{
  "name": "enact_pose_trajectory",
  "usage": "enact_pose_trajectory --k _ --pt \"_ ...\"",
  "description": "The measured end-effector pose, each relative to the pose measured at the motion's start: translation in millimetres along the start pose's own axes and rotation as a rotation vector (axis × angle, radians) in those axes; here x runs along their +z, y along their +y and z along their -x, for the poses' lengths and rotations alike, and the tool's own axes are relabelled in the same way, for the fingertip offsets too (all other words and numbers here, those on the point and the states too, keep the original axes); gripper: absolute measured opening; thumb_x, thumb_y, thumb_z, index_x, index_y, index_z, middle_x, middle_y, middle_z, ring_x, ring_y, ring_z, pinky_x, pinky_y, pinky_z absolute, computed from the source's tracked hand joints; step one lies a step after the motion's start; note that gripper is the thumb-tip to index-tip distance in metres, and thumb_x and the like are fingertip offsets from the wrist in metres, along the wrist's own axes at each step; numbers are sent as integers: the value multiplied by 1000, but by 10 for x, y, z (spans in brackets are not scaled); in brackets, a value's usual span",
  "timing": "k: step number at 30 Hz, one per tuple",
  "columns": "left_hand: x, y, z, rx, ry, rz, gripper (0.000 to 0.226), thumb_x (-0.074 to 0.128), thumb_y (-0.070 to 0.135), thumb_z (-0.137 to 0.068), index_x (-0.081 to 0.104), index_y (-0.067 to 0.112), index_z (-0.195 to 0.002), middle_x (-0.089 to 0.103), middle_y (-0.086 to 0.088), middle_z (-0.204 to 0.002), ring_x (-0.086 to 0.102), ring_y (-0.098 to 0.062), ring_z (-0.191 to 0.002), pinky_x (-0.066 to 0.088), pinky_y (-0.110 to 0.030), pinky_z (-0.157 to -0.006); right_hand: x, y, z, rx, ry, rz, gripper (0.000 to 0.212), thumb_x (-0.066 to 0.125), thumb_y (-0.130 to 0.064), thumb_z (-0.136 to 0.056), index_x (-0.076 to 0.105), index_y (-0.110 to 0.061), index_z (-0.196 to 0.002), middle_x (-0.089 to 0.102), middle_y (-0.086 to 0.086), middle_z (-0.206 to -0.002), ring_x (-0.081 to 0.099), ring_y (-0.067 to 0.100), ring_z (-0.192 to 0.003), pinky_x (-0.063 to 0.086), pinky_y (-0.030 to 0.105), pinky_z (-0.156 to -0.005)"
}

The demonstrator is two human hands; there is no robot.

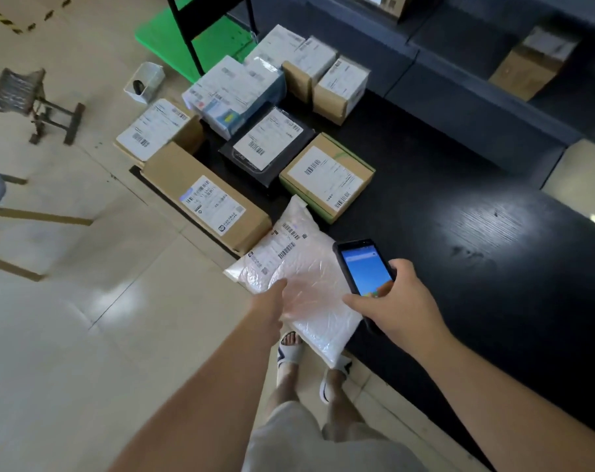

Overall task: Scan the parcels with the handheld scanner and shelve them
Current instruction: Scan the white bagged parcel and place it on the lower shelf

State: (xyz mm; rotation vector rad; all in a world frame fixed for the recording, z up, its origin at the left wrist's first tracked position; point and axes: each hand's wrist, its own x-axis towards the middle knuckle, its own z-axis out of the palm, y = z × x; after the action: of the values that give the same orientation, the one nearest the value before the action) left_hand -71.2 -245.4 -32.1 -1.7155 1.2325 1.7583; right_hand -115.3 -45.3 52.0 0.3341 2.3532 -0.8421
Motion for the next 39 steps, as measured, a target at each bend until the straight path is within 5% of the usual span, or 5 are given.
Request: enact_pose_trajectory --k 6,18,27,33,39 --pt "-24 74 -150 -29 -33 86 36 77 28 -96 59 18 -125 70 -2 -105 66 -19 -91 56 -40 -99 133 -90 22 55 34 -3 101 91 -53 -66 35 -23 -144 58 -1 -111 62 15 -98 55 34 -77" --pt "-132 -29 83 -87 -210 69 18 77 16 -96 61 9 -101 70 -15 -100 68 -30 -86 56 -40 -61 -29 -67 494 135 194 -93 93 90 -53 -70 37 -25 -142 57 -6 -103 60 11 -92 57 40 -82" --pt "-158 -185 458 100 -243 -32 39 80 15 -92 61 2 -123 73 -22 -112 71 -37 -99 60 -44 -72 -374 276 1025 62 287 -135 91 89 -55 -70 38 -25 -140 56 -7 -102 59 8 -87 56 36 -79" --pt "-105 -402 821 266 -206 -111 38 79 15 -93 58 5 -124 70 -19 -114 68 -33 -99 58 -42 -81 -674 648 1424 -14 312 -125 86 87 -56 -68 41 -26 -134 58 -8 -100 60 8 -85 54 32 -69" --pt "-6 -505 1245 526 -189 -272 26 81 18 -90 67 9 -110 73 -15 -96 65 -30 -81 56 -43 -80 -982 1001 1841 -100 322 -148 79 89 -55 -70 44 -24 -127 60 -6 -98 62 12 -88 58 38 -81"
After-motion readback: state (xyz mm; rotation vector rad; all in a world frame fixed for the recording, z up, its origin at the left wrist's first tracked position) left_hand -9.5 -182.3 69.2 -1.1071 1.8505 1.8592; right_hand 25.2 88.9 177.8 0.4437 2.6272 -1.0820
